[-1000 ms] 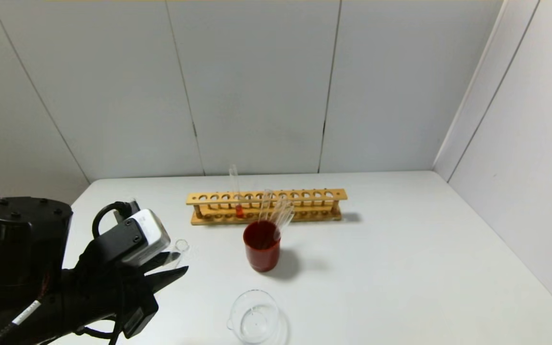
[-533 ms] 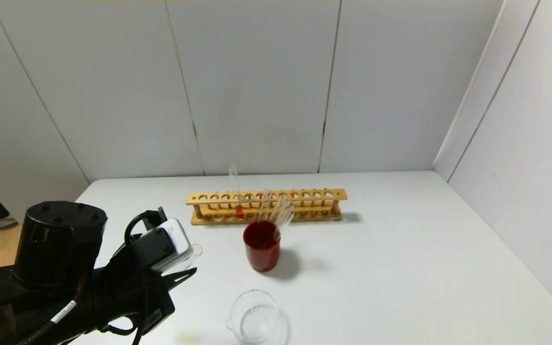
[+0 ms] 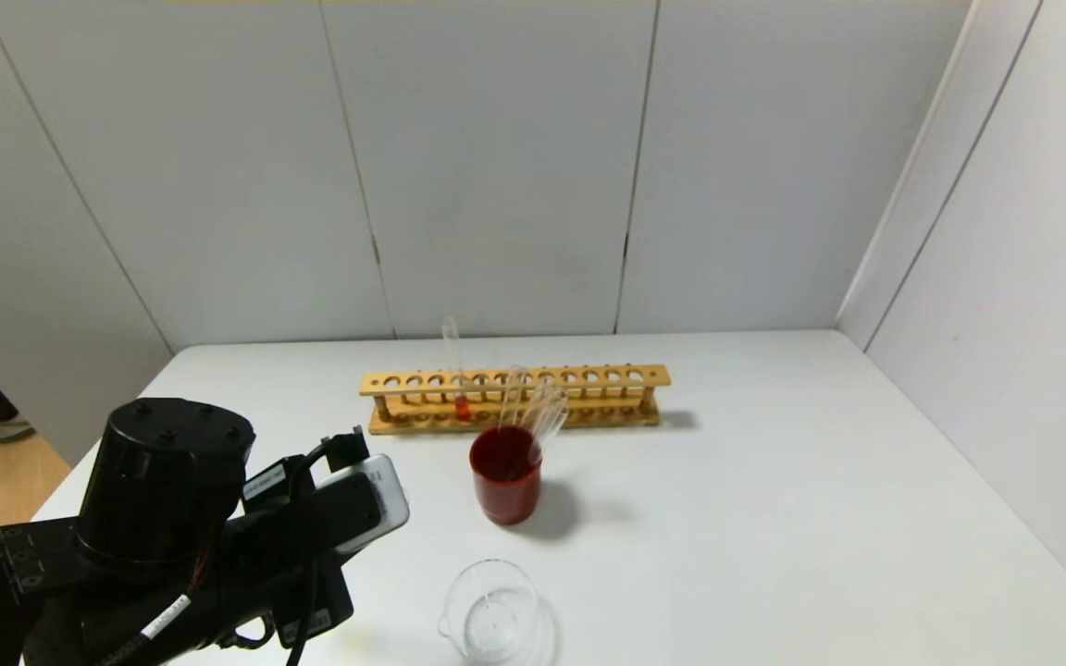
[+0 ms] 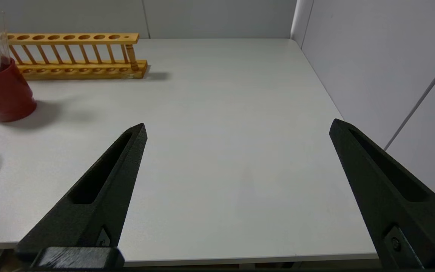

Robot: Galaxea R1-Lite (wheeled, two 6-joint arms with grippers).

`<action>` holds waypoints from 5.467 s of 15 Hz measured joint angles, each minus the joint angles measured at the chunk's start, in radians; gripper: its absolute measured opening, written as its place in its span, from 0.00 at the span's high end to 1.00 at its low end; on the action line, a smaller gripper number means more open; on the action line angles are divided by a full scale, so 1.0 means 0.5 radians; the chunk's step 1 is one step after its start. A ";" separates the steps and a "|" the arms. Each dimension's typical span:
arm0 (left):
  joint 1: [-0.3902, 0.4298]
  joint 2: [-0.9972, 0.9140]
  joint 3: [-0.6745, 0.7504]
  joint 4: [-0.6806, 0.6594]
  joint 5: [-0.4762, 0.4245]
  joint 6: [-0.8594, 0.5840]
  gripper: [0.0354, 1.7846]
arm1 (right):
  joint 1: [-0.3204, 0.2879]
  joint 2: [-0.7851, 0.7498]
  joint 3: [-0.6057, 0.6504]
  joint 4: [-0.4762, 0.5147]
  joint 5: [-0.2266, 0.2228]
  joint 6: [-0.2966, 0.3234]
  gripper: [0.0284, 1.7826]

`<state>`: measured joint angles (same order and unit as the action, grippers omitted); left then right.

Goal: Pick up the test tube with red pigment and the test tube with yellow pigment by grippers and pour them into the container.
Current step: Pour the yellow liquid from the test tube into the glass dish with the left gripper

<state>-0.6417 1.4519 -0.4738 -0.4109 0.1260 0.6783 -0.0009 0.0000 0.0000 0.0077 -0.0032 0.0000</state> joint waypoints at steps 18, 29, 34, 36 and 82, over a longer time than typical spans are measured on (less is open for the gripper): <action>-0.404 0.166 0.001 0.066 0.372 0.191 0.84 | 0.001 0.000 0.000 0.000 0.001 0.000 0.05; -0.566 0.382 -0.255 0.403 0.644 0.191 0.84 | 0.001 0.000 0.000 0.000 0.000 0.000 0.05; -0.572 0.457 -0.296 0.477 0.718 0.196 0.84 | 0.002 0.000 0.000 0.000 0.000 0.000 0.05; -0.574 0.485 -0.313 0.490 0.731 0.199 0.84 | 0.002 0.000 0.000 0.000 0.000 0.000 0.05; -0.717 0.795 -0.744 1.174 1.077 0.398 0.84 | 0.002 0.000 0.000 0.000 0.001 0.000 0.05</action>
<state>-1.0002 1.8496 -0.8457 0.1760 0.6643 0.8774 0.0000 0.0000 0.0000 0.0077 -0.0028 0.0000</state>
